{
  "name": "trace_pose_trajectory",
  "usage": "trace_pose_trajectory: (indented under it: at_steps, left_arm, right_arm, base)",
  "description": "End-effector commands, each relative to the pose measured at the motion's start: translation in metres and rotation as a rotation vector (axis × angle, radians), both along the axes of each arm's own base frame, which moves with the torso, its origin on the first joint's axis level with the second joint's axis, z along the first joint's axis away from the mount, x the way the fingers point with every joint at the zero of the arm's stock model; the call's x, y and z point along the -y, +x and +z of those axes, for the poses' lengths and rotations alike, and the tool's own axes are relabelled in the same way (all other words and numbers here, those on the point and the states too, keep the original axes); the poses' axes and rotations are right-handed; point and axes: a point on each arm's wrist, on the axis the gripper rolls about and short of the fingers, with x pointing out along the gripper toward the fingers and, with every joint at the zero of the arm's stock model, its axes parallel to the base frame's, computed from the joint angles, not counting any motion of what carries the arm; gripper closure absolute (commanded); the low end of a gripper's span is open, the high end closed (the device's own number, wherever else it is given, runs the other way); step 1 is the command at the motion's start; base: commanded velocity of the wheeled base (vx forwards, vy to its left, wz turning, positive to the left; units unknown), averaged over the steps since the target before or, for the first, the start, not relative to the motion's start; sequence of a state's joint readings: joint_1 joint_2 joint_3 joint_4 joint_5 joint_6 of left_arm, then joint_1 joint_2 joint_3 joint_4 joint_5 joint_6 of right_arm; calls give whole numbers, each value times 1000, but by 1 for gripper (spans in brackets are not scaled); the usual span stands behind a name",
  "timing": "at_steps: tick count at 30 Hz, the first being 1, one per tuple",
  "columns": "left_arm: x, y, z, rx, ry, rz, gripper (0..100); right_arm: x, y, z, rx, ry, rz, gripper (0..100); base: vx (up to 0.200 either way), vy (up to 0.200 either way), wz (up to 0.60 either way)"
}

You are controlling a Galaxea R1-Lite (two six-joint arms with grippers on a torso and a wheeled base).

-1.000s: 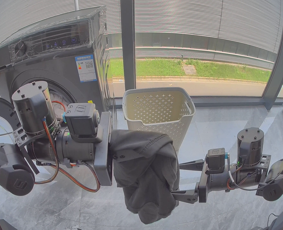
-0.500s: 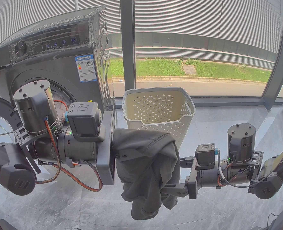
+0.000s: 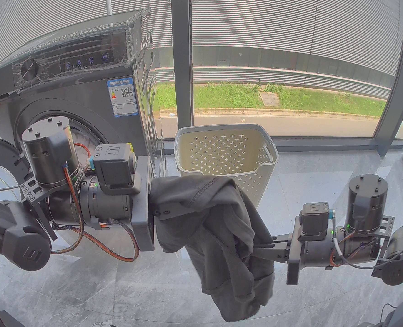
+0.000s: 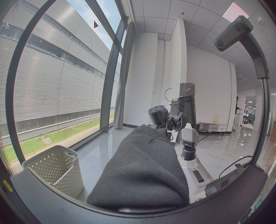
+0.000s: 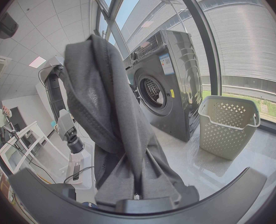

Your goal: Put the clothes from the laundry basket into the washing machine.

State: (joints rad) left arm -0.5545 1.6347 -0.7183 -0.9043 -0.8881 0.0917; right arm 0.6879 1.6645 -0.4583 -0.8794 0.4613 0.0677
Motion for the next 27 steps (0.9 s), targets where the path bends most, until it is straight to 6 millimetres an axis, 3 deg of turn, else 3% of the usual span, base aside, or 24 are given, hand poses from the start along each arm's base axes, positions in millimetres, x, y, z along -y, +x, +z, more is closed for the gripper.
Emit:
trace_pose_trajectory:
  at_steps: [1,9,14,24,27]
  left_arm:
    - [-4,6,-7,-21,14,25,100]
    - [-13,6,-22,-51,32,48,100]
    - [-36,19,-38,-42,55,140,100]
    - [-47,19,-39,17,35,157,100]
    - [-46,23,-37,27,30,170,100]
  right_arm:
    - [15,-13,22,68,57,-14,100]
    - [27,-20,42,138,112,-33,100]
    - [42,-22,50,172,131,-86,100]
    - [52,-22,63,218,162,-118,100]
    - [52,-24,84,280,219,-75,100]
  base:
    - [0,0,0]
    - [0,0,0]
    - [0,0,0]
    - [0,0,0]
    - [0,0,0]
